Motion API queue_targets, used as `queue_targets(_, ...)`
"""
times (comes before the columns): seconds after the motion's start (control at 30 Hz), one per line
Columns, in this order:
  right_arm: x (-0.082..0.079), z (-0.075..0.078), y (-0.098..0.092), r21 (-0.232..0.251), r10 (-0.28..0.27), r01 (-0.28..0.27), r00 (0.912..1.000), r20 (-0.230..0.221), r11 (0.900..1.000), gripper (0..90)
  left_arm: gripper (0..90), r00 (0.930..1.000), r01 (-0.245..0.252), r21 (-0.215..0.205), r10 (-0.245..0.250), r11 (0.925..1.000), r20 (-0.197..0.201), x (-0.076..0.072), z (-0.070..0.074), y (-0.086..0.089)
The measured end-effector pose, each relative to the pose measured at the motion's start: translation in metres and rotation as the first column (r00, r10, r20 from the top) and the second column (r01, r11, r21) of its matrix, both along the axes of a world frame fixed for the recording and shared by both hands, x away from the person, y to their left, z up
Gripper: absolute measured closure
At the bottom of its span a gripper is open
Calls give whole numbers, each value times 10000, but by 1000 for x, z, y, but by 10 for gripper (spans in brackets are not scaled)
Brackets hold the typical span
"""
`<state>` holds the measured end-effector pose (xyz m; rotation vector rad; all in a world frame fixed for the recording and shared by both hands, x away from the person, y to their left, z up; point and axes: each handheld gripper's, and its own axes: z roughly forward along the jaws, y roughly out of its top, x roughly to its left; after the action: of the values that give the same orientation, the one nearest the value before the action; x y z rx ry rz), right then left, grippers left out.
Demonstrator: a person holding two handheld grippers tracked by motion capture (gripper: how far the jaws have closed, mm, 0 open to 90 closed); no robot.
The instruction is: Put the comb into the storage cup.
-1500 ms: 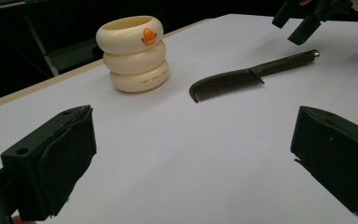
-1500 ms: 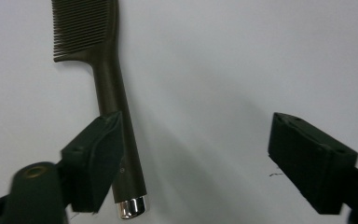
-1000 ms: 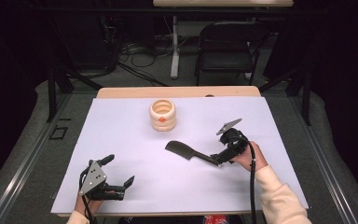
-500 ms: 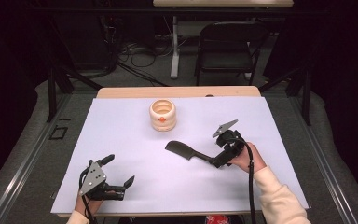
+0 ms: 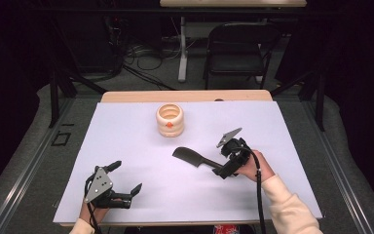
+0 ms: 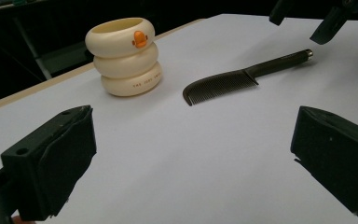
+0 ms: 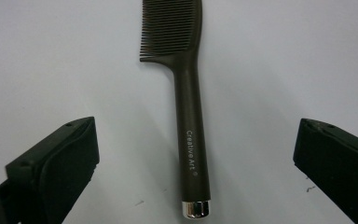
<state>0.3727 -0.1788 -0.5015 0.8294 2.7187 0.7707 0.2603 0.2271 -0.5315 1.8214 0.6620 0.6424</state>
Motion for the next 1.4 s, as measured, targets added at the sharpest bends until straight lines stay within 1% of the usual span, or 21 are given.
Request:
queue_targets(0.07,0,-1,3,11,176,-176,9998,65,9998,0,3,10000,1,35,-1,10000,8,0,0,0)
queue_targets(0.17,0,-2,7,-171,267,-266,9996,51,9995,0,2,10000,6,48,-6,10000,-5,0,0,-1)
queue_targets(0.27,0,-3,11,-362,356,-349,9992,192,9987,0,3,10000,-2,18,2,10000,4,0,0,0)
queue_targets(0.33,1,-3,14,-340,417,-404,9984,374,9986,0,2,10000,-18,30,18,10000,4,-1,0,0)
queue_targets(0.4,1,-3,18,-465,546,-524,9974,480,9975,0,2,10000,-25,31,25,10000,14,0,0,0)
queue_targets(0.5,1,-5,24,-646,792,-761,9958,470,9950,0,2,10000,-1,65,1,10000,12,0,0,0)
queue_targets(0.67,3,-10,33,-796,1000,-977,9946,261,9920,0,3,10000,-9,38,9,10000,24,0,0,0)
queue_targets(0.73,4,-12,34,-811,1004,-986,9948,187,9918,0,2,10000,5,98,-5,10000,-11,1,0,-1)
queue_targets(0.8,4,-12,35,-860,1008,-994,9948,117,9913,0,3,10000,7,73,-7,10000,-16,1,0,-1)
queue_targets(0.93,6,-13,35,-816,972,-956,9951,161,9921,0,3,10000,26,114,-26,9999,-18,1,-1,-1)
queue_targets(1.07,9,-14,37,-985,986,-969,9950,132,9904,2,3,10000,43,148,-43,9999,-9,1,-1,-1)
queue_targets(1.13,9,-13,37,-1095,1035,-1013,9945,153,9888,31,3,10000,30,145,-30,9999,-15,1,-1,-1)
queue_targets(1.2,10,-12,38,-1045,1048,-1026,9944,153,9892,60,3,10000,15,127,-15,9999,-20,1,-1,-1)
queue_targets(1.3,11,-10,40,-1156,1140,-1106,9932,230,9871,148,2,10000,20,172,-20,9999,-14,1,-1,-1)
queue_targets(1.33,11,-10,41,-1198,1135,-1101,9933,220,9867,152,3,10000,17,174,-16,9998,-23,0,-1,-1)
queue_targets(1.4,12,-10,44,-1298,1193,-1149,9925,265,9849,205,3,10000,17,176,-17,9998,-8,0,-1,-1)
